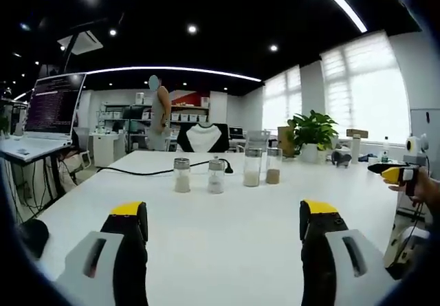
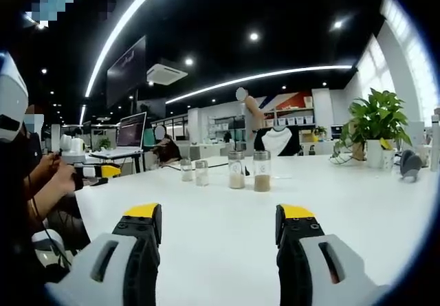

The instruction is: Rotate the seasoning bottle until the label or dispensing opening points toward the visible target arrow and the bottle remains upright within the marked orientation range

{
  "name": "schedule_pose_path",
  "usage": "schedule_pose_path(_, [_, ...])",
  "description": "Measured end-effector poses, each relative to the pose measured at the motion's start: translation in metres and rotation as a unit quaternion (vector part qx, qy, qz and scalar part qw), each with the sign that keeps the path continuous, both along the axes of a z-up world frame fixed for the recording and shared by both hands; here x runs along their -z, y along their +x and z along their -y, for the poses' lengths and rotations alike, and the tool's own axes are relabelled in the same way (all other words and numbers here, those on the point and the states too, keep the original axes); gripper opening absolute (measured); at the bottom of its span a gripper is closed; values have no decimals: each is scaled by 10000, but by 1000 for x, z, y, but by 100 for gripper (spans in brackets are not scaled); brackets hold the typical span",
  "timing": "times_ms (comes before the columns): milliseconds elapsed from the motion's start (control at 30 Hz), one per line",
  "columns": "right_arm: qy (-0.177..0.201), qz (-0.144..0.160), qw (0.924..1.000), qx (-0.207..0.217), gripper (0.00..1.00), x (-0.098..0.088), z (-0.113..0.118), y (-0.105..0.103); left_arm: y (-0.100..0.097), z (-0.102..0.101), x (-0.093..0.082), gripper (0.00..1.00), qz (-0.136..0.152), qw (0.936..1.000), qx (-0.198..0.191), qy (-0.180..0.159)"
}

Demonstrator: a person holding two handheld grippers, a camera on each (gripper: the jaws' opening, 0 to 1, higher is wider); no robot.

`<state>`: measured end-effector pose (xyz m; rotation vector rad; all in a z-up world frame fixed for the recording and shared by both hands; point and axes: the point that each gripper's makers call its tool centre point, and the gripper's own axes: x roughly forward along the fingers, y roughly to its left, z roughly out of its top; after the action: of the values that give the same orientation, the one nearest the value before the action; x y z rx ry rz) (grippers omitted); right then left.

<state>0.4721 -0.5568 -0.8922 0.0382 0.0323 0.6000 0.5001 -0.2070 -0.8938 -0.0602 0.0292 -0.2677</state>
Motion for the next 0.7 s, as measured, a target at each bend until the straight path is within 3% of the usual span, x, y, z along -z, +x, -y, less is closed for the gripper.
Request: schedule_pose_path(700, [-63,-45,10000,-13,65,1,-3,-1,12,-3,-5,96,72,9999,-28,65])
